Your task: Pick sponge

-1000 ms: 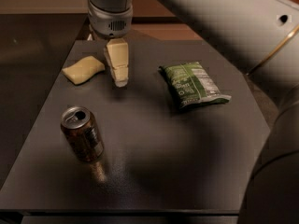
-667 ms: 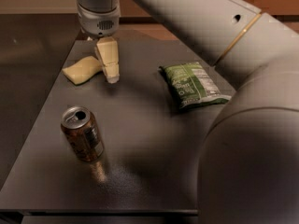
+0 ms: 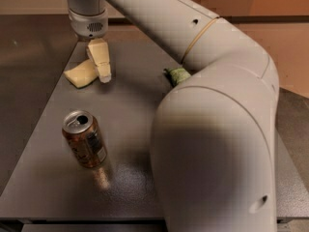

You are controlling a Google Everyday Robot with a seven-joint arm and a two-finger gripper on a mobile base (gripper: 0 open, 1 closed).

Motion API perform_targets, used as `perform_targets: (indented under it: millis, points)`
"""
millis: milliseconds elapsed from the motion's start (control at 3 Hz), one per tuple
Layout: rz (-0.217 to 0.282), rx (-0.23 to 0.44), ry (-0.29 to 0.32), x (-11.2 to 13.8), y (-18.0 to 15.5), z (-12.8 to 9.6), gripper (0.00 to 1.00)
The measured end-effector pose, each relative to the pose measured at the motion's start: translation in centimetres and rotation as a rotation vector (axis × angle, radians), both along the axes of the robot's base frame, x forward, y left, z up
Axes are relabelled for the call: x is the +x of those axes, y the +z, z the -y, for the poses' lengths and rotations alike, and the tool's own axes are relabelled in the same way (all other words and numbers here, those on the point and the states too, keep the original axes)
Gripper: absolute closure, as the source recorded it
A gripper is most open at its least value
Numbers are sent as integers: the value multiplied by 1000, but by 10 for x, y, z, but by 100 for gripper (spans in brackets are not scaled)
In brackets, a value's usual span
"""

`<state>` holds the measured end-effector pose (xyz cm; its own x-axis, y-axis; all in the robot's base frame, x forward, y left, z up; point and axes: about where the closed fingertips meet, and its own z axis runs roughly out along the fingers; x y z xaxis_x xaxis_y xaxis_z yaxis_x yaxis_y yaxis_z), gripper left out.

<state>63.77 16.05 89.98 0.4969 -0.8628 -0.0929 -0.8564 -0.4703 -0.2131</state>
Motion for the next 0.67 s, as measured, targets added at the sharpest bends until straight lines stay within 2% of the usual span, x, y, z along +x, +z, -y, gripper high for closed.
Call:
perform_targets:
  millis: [667]
  points:
    - [-22,-4,4,18,-17,-22,0]
